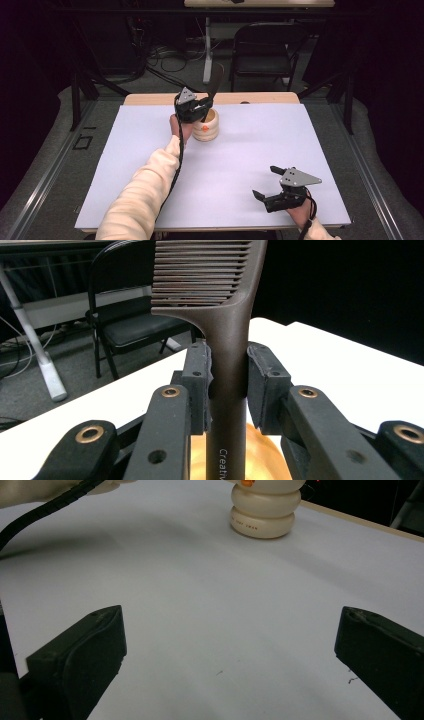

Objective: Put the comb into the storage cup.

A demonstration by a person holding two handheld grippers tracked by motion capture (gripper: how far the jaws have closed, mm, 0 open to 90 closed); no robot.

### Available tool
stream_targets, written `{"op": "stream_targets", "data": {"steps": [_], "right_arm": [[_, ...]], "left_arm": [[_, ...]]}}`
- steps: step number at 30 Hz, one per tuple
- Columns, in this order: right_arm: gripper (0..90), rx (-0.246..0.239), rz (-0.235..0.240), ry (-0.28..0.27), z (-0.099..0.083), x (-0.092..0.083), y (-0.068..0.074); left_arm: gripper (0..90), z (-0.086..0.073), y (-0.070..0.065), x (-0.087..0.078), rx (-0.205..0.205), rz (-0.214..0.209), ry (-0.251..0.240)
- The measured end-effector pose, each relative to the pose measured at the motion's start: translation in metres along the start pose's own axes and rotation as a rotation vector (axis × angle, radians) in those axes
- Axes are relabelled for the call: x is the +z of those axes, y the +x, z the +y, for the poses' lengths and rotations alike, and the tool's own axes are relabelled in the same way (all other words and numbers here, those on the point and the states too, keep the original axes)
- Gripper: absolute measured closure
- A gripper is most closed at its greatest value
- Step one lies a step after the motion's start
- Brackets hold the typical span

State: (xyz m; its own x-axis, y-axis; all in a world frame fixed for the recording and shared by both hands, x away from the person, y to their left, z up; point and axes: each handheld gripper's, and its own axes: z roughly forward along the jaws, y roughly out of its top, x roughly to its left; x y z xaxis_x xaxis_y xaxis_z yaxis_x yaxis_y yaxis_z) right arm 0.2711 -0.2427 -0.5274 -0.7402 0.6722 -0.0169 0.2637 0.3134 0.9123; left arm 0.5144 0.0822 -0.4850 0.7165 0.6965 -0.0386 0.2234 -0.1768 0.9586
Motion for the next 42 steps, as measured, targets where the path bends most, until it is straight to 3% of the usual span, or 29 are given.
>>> {"op": "stream_targets", "data": {"steps": [42], "right_arm": [[0.0, -0.002, 0.000, 0.001, 0.0002, -0.0001, 0.0007]], "left_arm": [[72.9, -0.0074, 0.0022, -0.0021, 0.046, -0.023, 0.076]]}}
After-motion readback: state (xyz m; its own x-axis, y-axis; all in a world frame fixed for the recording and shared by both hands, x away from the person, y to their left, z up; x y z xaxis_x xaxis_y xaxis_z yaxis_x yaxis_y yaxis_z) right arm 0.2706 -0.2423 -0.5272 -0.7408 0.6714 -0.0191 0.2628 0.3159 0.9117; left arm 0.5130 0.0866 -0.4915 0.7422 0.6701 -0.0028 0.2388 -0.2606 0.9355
